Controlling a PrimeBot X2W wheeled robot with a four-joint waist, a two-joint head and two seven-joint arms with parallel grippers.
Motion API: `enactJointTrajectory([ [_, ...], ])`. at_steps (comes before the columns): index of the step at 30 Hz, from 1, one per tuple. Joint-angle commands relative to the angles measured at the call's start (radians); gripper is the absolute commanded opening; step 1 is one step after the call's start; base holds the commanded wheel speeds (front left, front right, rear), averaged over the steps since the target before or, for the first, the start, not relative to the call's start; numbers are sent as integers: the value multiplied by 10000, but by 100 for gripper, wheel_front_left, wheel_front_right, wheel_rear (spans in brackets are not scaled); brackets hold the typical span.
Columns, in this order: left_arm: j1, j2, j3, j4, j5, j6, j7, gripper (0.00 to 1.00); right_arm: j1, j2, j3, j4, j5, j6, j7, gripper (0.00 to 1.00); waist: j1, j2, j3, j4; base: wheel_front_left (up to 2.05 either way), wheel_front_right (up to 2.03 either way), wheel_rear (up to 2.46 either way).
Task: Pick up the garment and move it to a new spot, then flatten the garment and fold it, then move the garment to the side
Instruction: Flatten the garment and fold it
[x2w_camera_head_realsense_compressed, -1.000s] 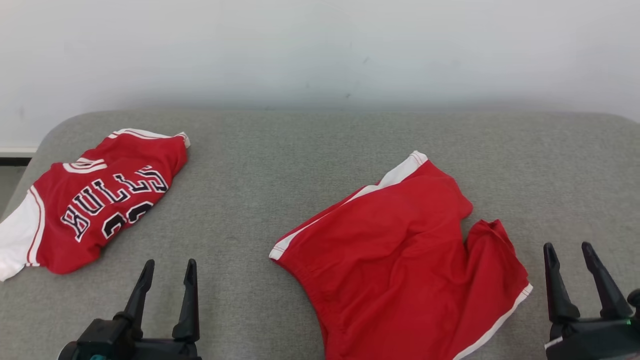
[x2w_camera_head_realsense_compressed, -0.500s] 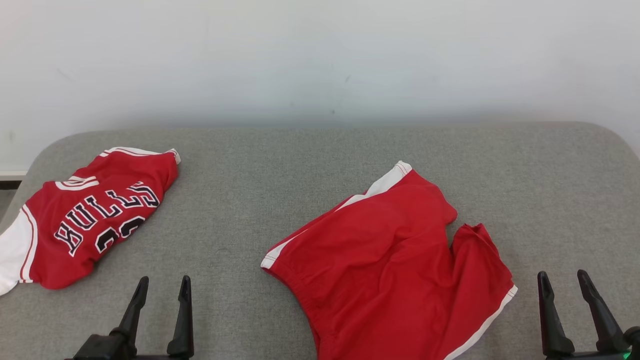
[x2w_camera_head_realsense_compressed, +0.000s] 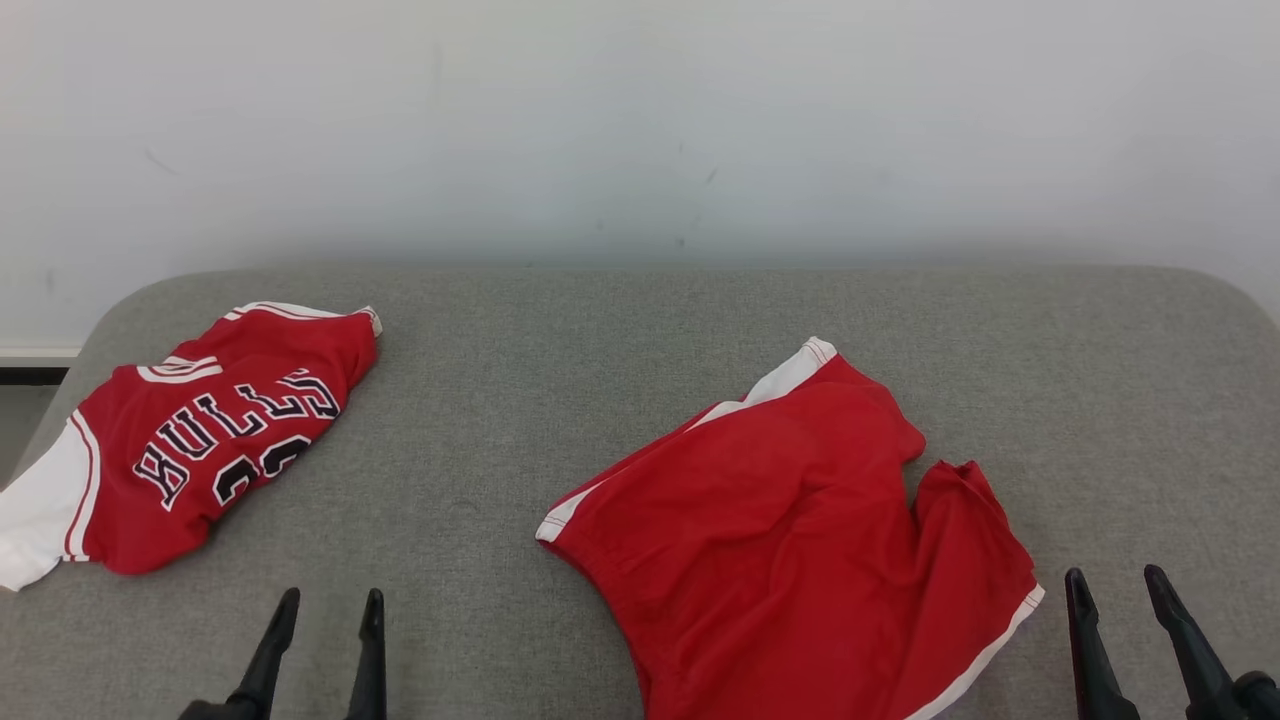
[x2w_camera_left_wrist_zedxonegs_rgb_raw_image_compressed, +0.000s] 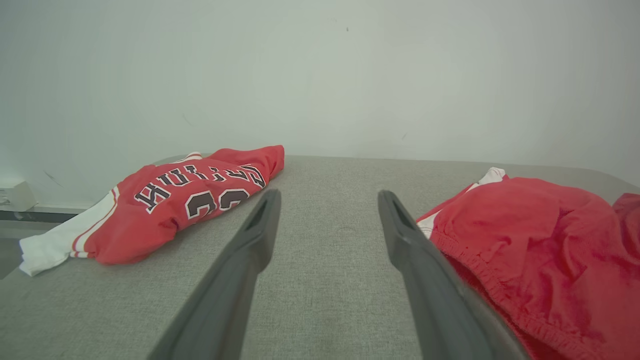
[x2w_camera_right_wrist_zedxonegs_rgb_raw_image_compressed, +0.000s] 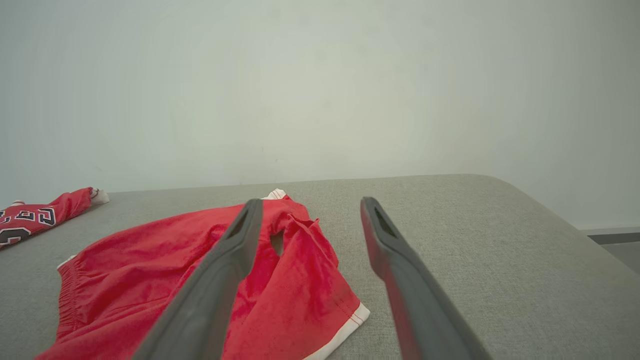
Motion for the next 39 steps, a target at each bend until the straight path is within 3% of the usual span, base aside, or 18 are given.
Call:
enactJointTrajectory([
  [1,171,56,-67,40,67,-5,-7,100,106,-62,-15,55,-35,-25,-2,100,1,0,9,17,0,0,0],
  [7,292,509,-1479,425,63,-6,-7,100,-104,-393,-90,827,1,-25,-2,100,1,0,114,70,0,0,0],
  [13,136,1203,-4038,1110,-400,-2,-7,100,-631,-980,9,2044,149,-25,-2,100,1,0,285,64,0,0,0],
  [17,-194,1365,-5395,1500,-723,-3,-7,100,-1095,-1263,131,2954,201,-25,5,100,1,0,428,30,0,0,0],
  [27,-1470,1003,-7048,2649,-1320,-4,-7,100,-2725,-1610,1075,5127,672,-25,5,100,1,0,1035,-95,0,0,0],
  [39,-2726,539,-7948,3980,-1779,-4,-7,100,-4287,-1621,2200,6953,1321,-25,1,100,1,0,1590,35,0,0,0],
])
